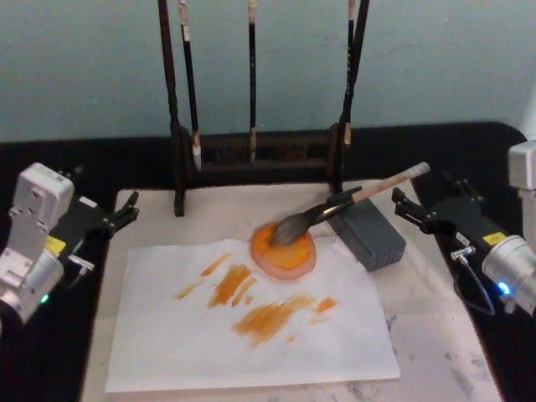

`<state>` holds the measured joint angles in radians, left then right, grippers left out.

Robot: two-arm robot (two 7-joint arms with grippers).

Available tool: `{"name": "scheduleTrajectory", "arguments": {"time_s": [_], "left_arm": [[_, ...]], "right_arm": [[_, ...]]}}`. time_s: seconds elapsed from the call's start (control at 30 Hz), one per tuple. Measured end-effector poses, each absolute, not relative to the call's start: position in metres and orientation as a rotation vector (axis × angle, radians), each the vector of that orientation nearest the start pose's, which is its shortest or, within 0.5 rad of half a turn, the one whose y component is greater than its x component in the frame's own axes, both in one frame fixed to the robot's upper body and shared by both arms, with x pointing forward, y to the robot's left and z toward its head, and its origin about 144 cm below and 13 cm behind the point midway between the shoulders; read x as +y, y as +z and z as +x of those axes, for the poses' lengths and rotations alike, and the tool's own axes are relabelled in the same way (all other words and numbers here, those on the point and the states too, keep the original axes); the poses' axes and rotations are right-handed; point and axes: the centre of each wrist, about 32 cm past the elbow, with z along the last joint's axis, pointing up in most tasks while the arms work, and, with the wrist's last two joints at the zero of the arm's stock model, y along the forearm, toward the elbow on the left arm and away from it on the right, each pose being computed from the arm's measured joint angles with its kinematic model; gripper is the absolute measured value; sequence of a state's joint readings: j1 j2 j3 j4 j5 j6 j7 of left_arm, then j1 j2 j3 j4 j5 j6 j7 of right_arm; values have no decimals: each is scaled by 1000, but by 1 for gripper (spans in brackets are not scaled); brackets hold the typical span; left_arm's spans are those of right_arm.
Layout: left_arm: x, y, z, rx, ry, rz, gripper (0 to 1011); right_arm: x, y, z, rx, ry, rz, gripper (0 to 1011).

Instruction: Pick up the brush from the inkstone, write on the paper, then place the brush back to its original position.

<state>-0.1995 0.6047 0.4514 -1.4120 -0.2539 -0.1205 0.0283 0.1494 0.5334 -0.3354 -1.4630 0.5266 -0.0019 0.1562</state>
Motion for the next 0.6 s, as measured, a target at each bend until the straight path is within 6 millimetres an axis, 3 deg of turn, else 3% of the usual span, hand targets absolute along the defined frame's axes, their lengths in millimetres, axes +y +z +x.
{"name": "scheduleTrajectory", "arguments": {"time_s": [0.37,0.6], "left_arm": [[310,1140,489,-285,1248,304,1001],[310,1140,489,-285,1248,304,1001]], "right_arm": [[-305,1147,492,560,-1164,174,1000],[-303,1144,495,732,-1158,259,1000]]}}
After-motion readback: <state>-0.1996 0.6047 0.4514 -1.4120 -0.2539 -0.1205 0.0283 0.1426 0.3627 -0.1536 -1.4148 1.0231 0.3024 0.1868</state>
